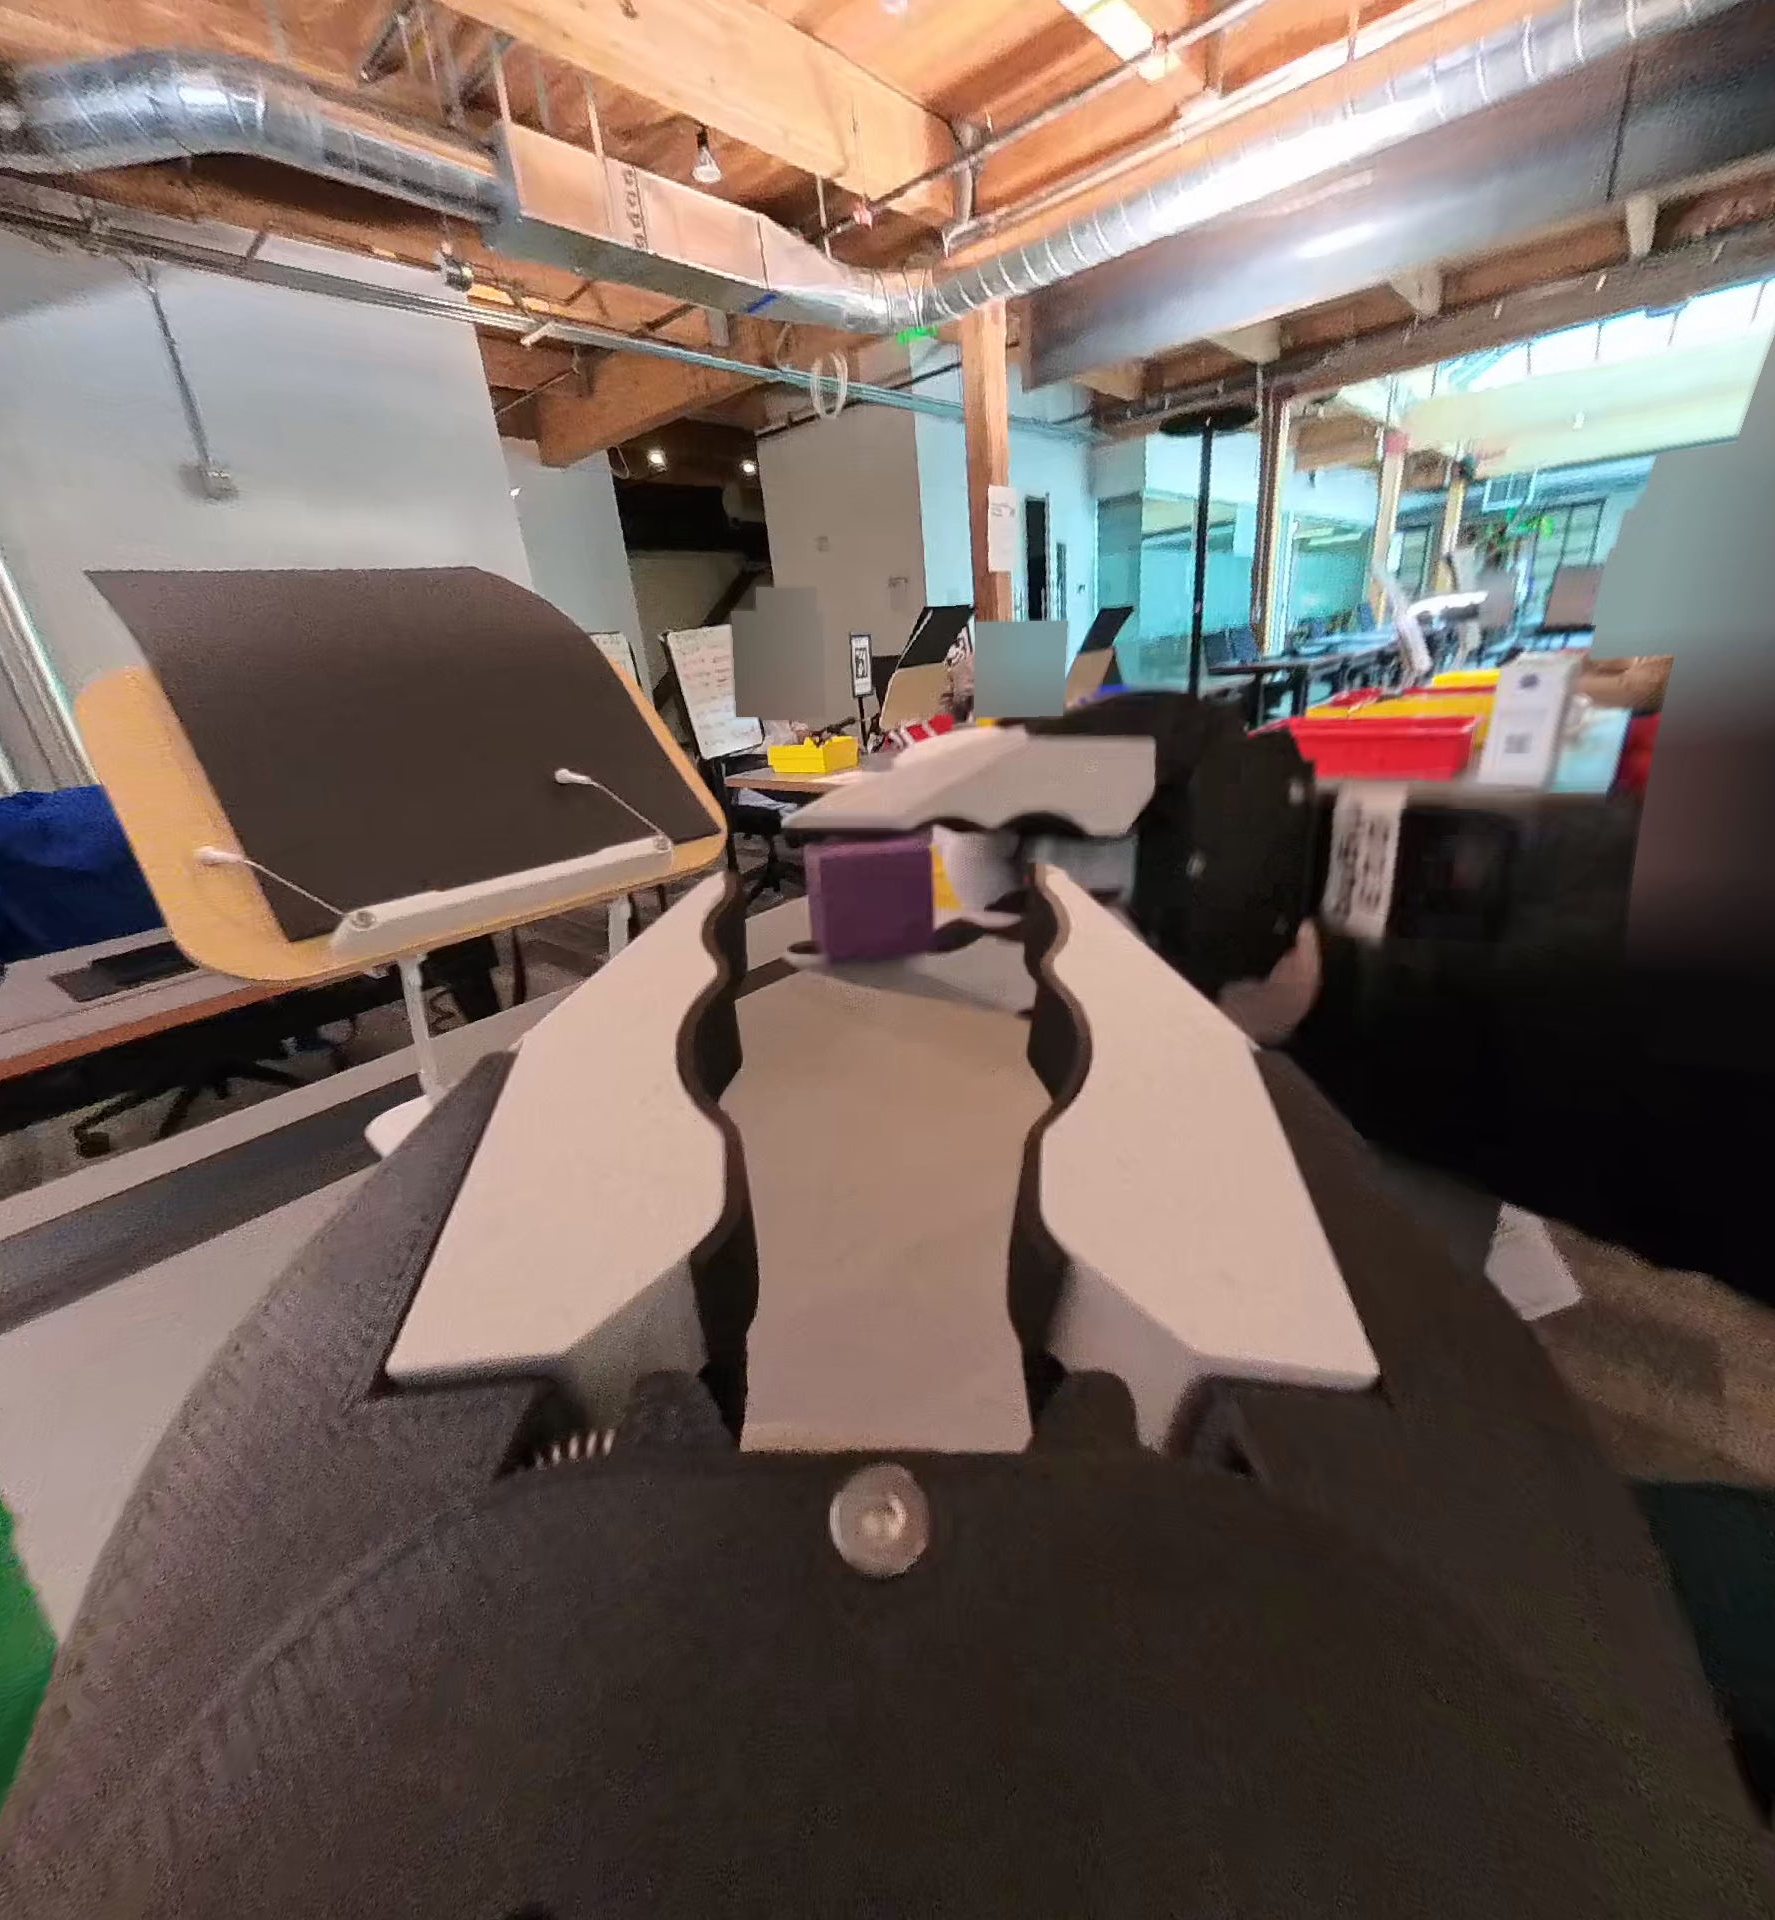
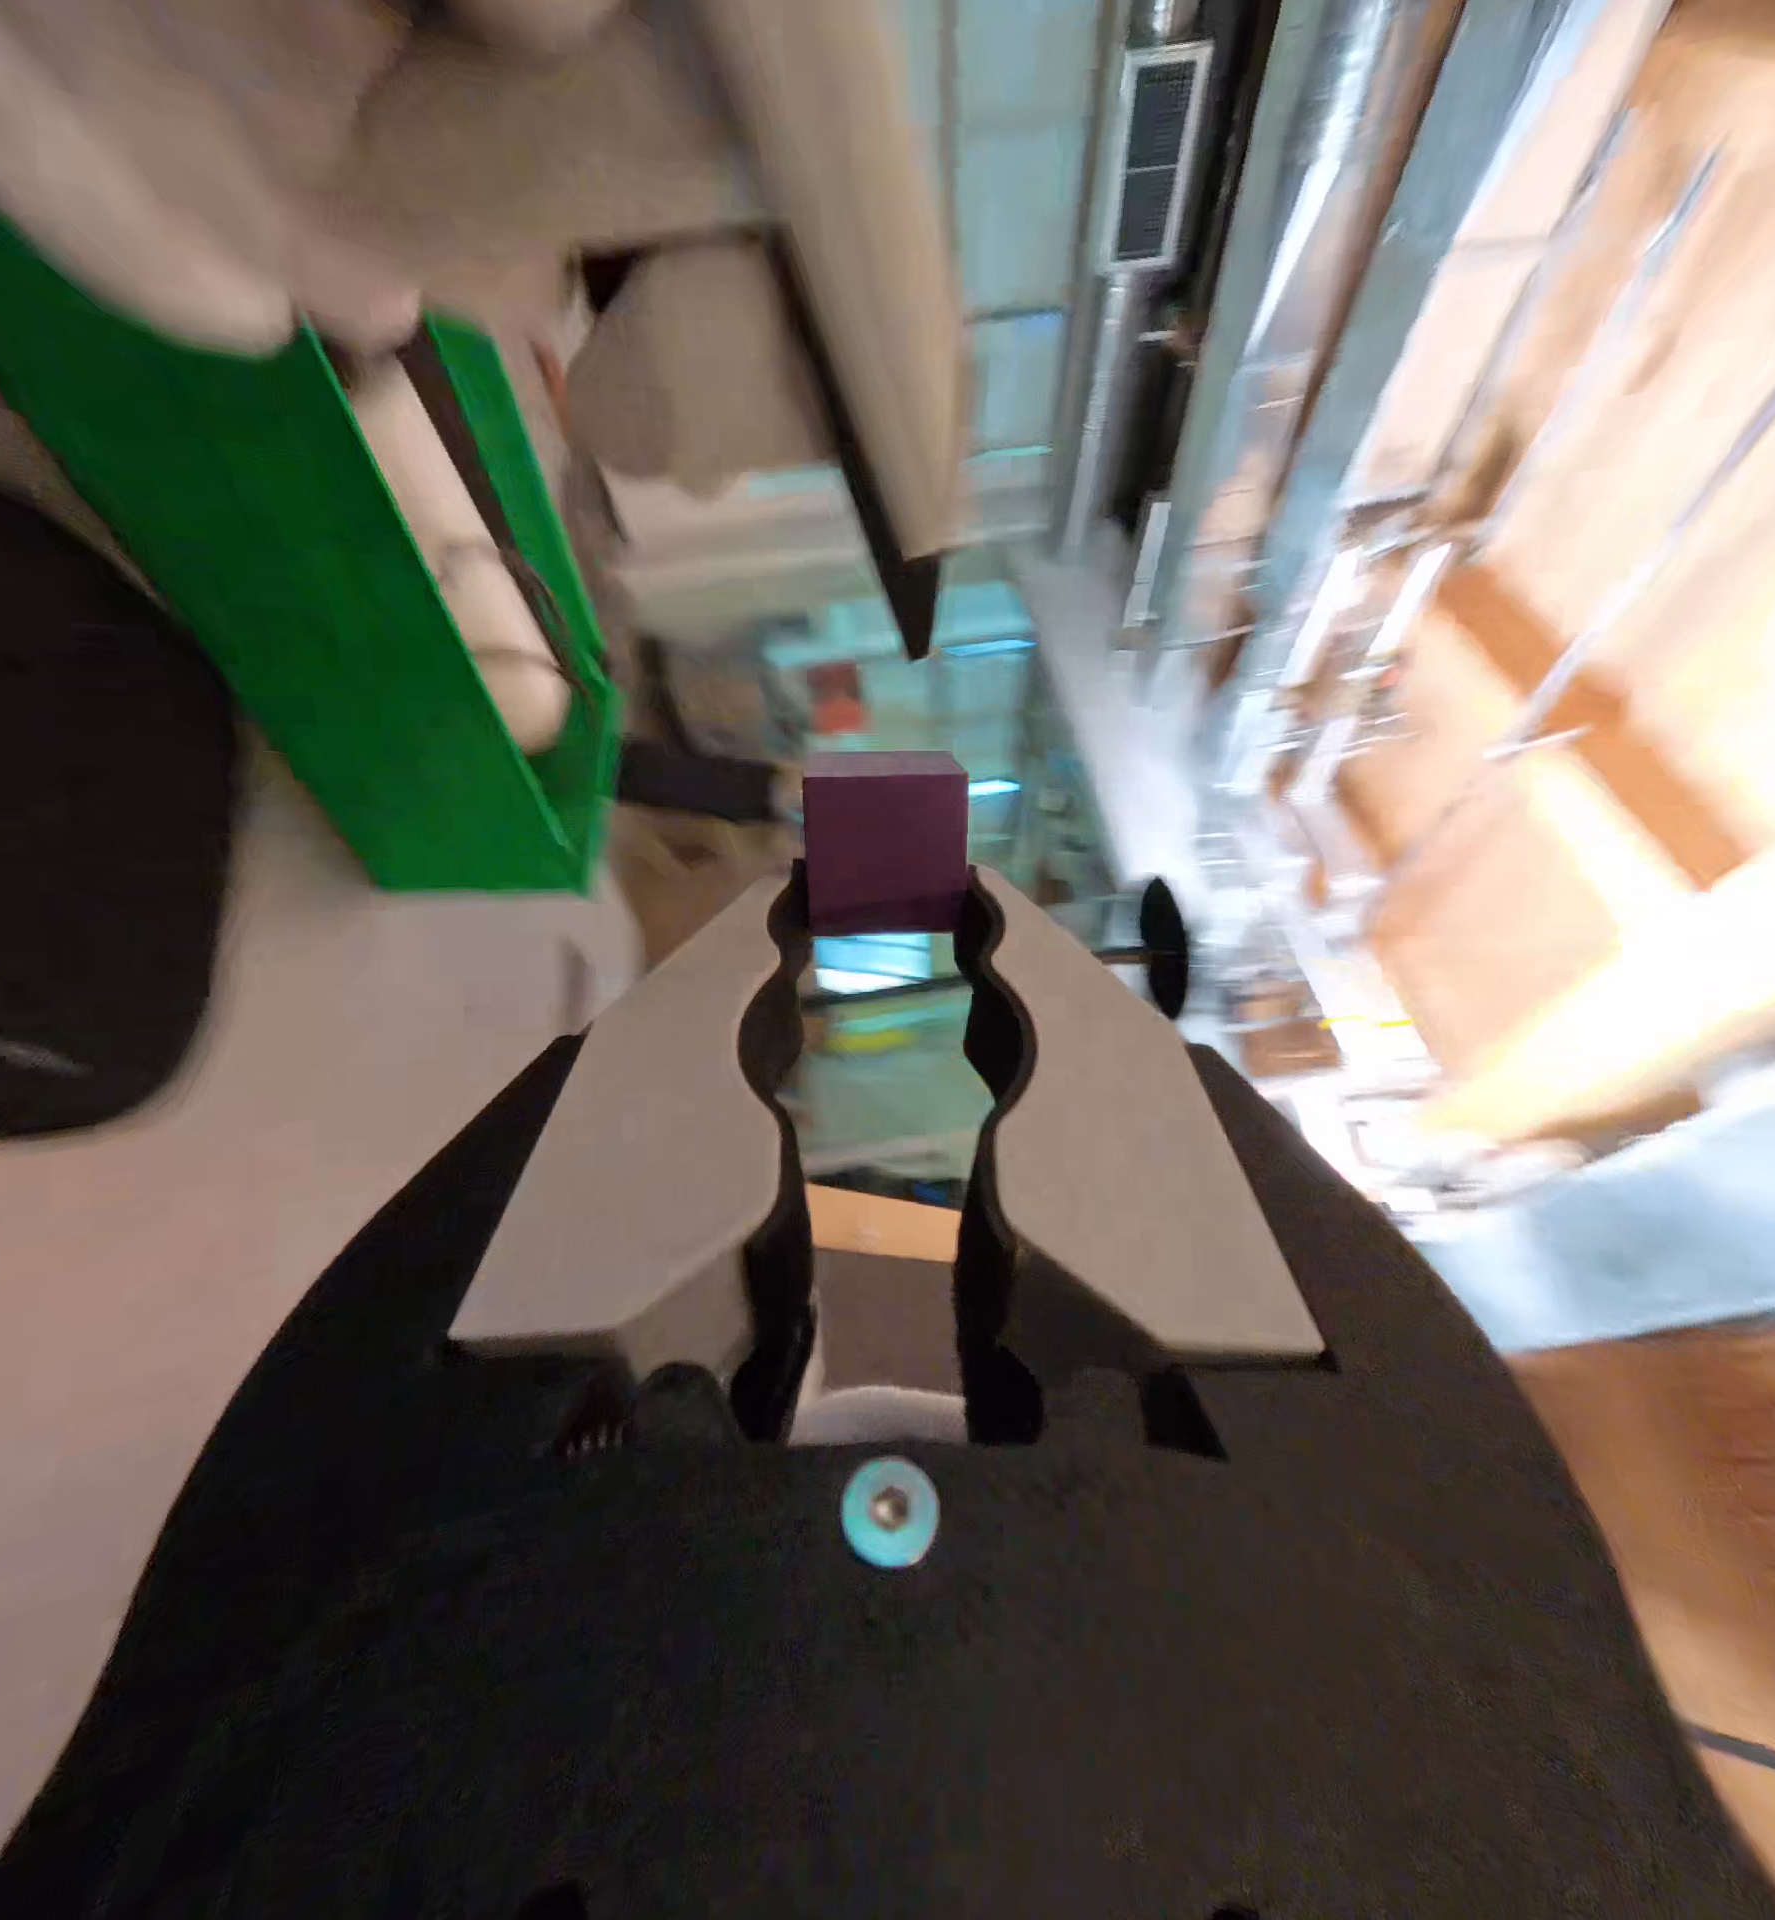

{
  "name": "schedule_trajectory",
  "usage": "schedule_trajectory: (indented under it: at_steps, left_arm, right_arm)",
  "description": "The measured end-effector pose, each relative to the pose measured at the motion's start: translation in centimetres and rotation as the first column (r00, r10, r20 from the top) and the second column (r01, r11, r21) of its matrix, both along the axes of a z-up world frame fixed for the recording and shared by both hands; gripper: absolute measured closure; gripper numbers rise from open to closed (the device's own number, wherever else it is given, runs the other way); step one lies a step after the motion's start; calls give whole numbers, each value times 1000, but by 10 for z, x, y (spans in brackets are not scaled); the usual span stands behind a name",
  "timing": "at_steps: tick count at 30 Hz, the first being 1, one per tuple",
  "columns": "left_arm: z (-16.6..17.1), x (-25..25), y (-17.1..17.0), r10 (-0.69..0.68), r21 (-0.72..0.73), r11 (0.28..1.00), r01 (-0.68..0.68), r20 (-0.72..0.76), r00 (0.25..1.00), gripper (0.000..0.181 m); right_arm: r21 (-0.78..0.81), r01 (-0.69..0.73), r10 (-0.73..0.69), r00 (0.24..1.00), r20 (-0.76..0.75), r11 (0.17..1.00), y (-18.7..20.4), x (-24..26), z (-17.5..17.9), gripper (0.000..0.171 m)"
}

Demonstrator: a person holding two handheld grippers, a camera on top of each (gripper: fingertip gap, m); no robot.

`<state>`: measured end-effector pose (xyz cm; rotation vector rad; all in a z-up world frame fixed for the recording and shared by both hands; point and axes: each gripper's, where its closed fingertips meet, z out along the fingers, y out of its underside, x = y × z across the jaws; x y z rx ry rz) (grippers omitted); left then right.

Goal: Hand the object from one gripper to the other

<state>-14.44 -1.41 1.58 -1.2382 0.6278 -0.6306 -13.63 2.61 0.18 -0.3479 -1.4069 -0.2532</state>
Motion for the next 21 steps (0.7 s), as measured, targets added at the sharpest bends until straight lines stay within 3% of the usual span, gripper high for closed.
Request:
schedule_trajectory:
  at_steps: [5,9,14,21]
  left_arm:
    - [-6,10,14,34,-146,989,-30,25,999,129]
    - [-9,24,14,-80,-285,950,129,176,981,127]
    - [-14,16,23,-68,-399,894,201,323,944,136]
    - [-22,17,32,-64,-450,833,322,500,864,128]
  right_arm:
    - [268,50,-33,997,-69,962,-7,0,6,146]
    - [368,42,-12,997,-82,929,-13,-1,4,146]
    - [414,58,-21,995,-94,908,-7,-2,-2,146]
    - [448,96,-44,991,-124,889,7,0,-4,146]
